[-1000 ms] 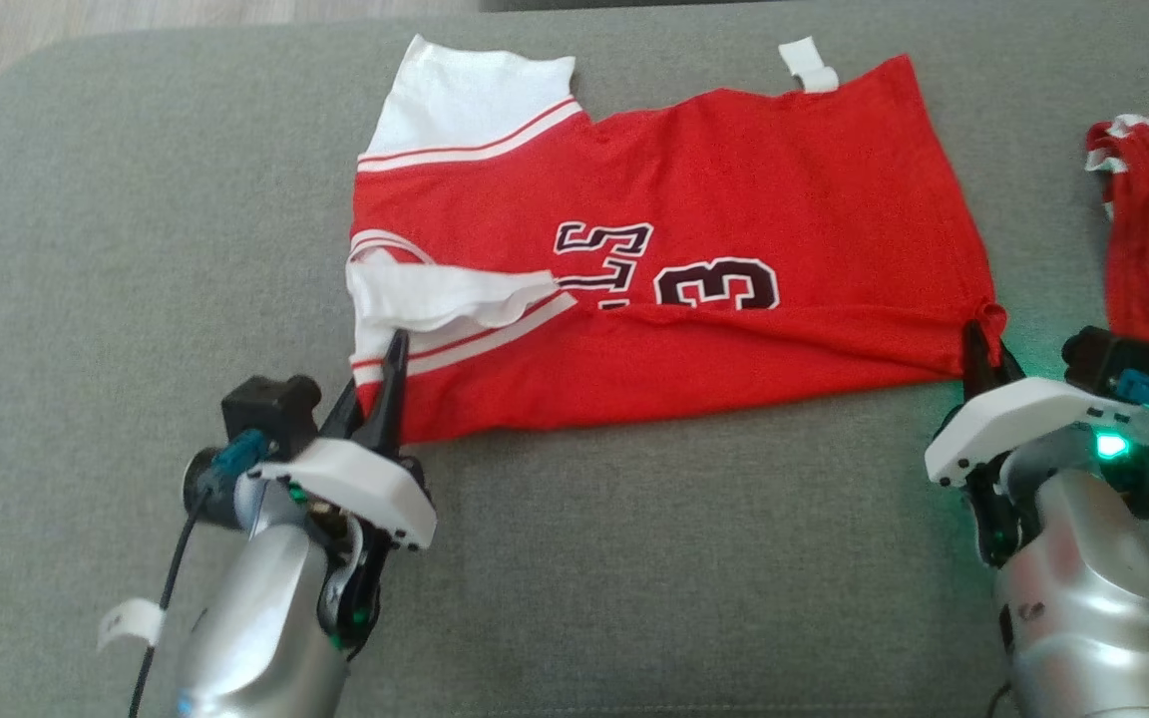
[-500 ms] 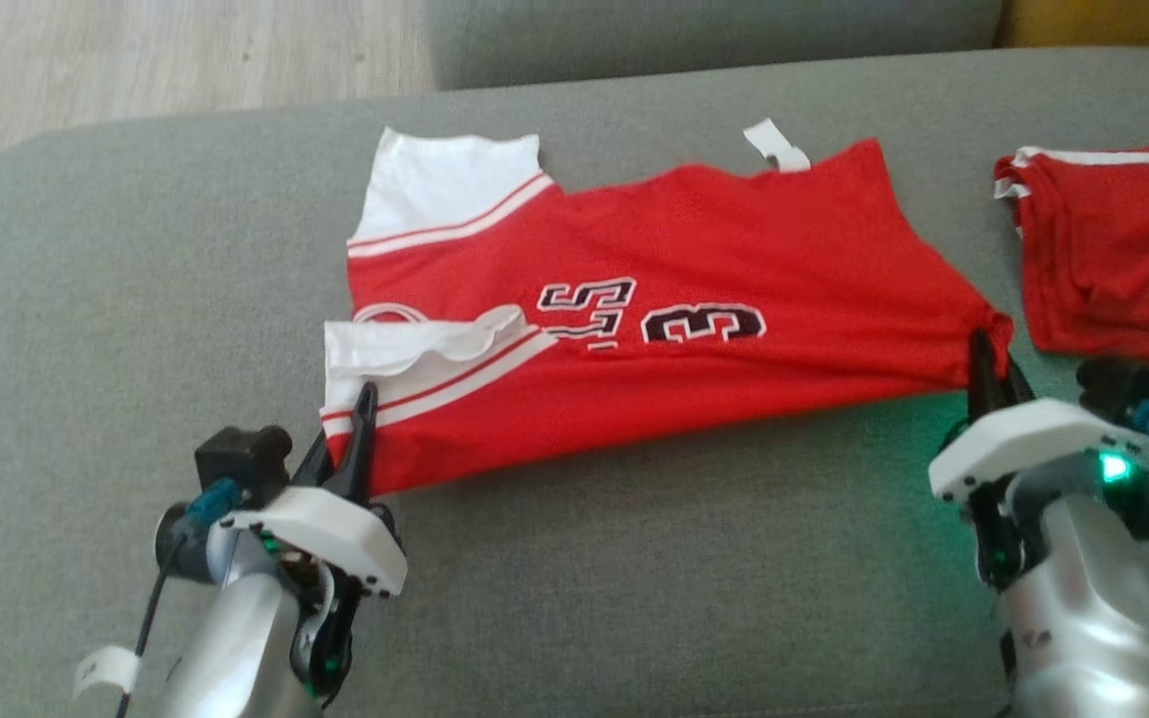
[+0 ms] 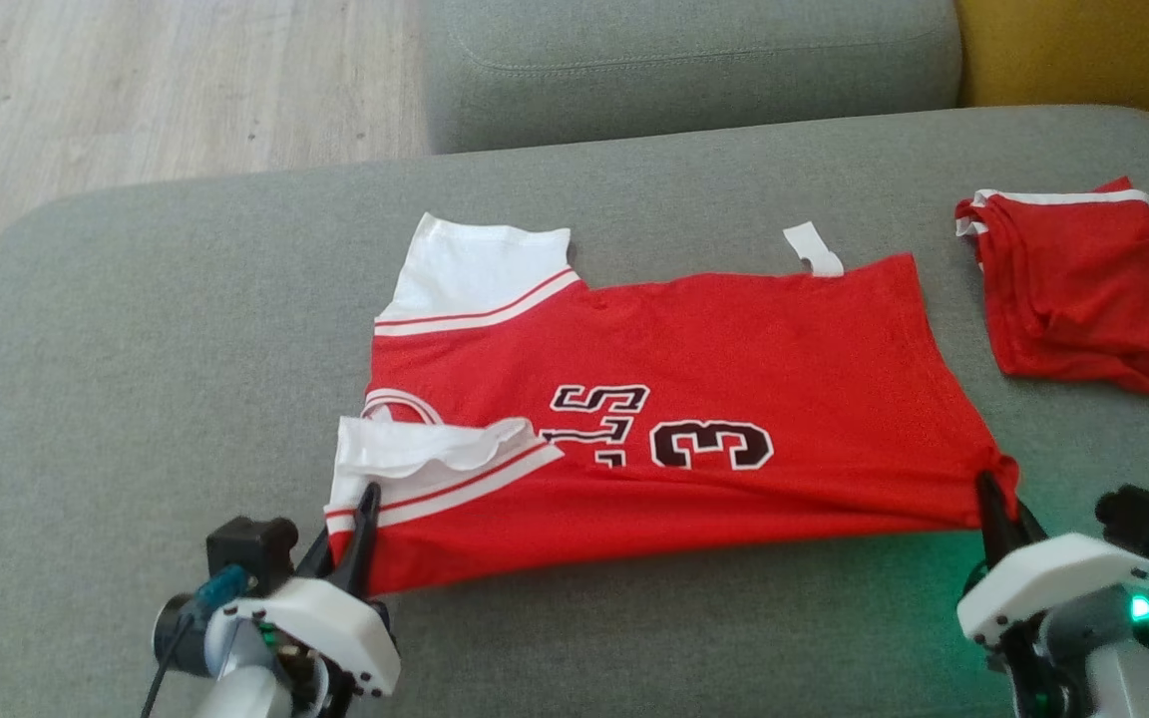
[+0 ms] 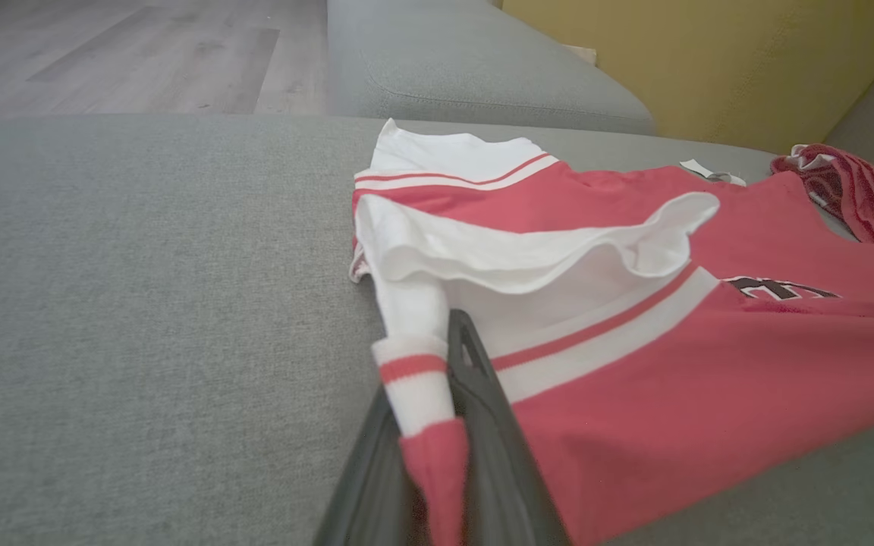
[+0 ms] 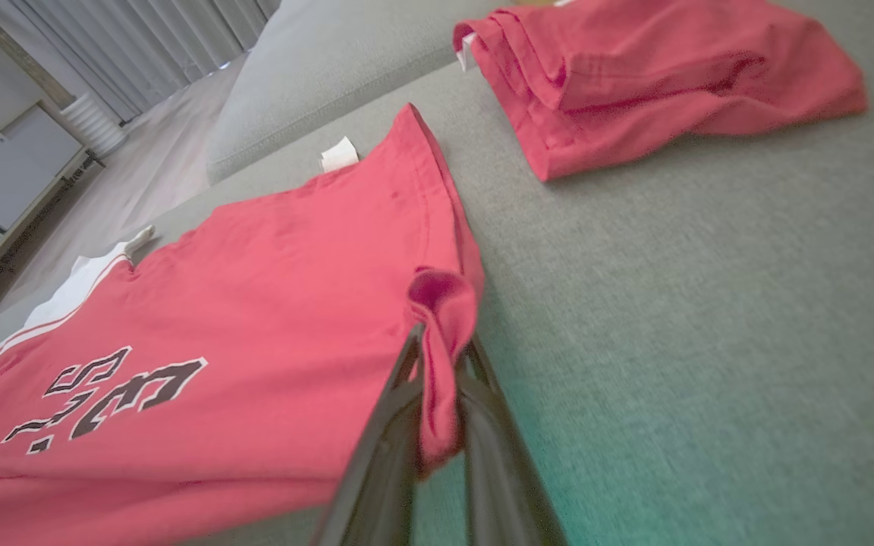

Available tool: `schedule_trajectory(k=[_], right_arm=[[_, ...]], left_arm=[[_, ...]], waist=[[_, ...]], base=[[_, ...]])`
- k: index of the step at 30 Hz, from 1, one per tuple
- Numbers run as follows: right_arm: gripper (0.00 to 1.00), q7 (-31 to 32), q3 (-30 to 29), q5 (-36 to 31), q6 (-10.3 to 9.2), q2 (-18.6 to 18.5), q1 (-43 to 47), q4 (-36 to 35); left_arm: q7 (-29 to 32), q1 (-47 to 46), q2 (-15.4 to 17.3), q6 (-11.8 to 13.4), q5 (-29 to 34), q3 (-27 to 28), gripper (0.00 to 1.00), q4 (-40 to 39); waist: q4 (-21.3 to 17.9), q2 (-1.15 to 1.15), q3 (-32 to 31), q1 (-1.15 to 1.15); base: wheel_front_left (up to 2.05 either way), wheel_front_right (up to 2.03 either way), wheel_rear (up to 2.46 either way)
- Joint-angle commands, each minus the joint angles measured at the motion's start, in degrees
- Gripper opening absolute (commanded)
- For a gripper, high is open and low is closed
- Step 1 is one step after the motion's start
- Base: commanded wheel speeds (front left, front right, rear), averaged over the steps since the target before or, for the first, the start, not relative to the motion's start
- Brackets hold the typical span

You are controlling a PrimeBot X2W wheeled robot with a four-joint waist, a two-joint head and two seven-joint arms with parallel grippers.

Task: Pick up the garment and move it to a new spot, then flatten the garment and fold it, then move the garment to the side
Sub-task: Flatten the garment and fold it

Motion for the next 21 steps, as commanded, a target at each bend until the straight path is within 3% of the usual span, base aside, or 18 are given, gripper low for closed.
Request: schedule_trajectory(k=[1,4,5,6,7,8,10,21], right_arm=[[0.0,0.5,0.8,0.8,-0.05,-0.4,-0.5,-3.7],[0.0,1.1,0.7,1.9,-0.05,-0.4,0.7,-6.2],[0.29,1.0,0.6,1.8,-0.05,-0.4,0.8,-6.6],[1.0,0.9,0.1,1.2,-0.05,-0.4,0.8,-6.7],[1.0,0.8,-0.2,0.7,-0.05,-0.4,0.7,-6.6],[1.0,0.7,-0.3,0.1,-0.05,-0.4,0.5,-6.6],[1.0,-0.2,-0.6,-0.9,-0.05,-0.4,0.0,-6.9],[1.0,-7.2,1.1,-2.3,-0.05,-0.4,-1.2,-13.1]], left_arm=[[0.2,-1.7,1.5,0.2,-0.2,2.1,0.0,-2.3],[0.9,-1.5,1.4,0.3,-0.5,1.7,0.0,-2.6],[1.1,-1.7,1.2,0.3,-0.6,1.6,0.0,-2.5],[1.2,-2.0,1.1,0.2,-0.7,1.5,0.0,-2.2],[1.4,-2.4,1.0,0.3,-0.5,1.2,0.0,-1.7],[1.3,-2.8,0.9,0.3,-0.5,1.0,0.1,-1.1],[1.0,-3.8,0.8,0.6,-0.2,1.0,1.0,0.2],[-2.0,-6.5,1.9,2.4,-1.3,6.2,1.0,-2.6]], waist=[[-0.1,0.0,0.0,0.0],[-0.2,0.0,0.3,0.0],[-0.3,0.0,0.4,0.0],[-0.3,0.0,0.6,0.0],[-0.2,0.0,0.7,0.0],[-0.2,0.0,0.9,0.0],[-0.2,0.0,1.3,0.0],[-0.7,0.0,3.4,0.0]], base=[[0.0,0.0,0.0],[0.0,0.0,0.0],[0.0,0.0,0.0],[0.0,0.0,0.0],[0.0,0.0,0.0],[0.0,0.0,0.0],[0.0,0.0,0.0],[0.0,0.0,0.0]])
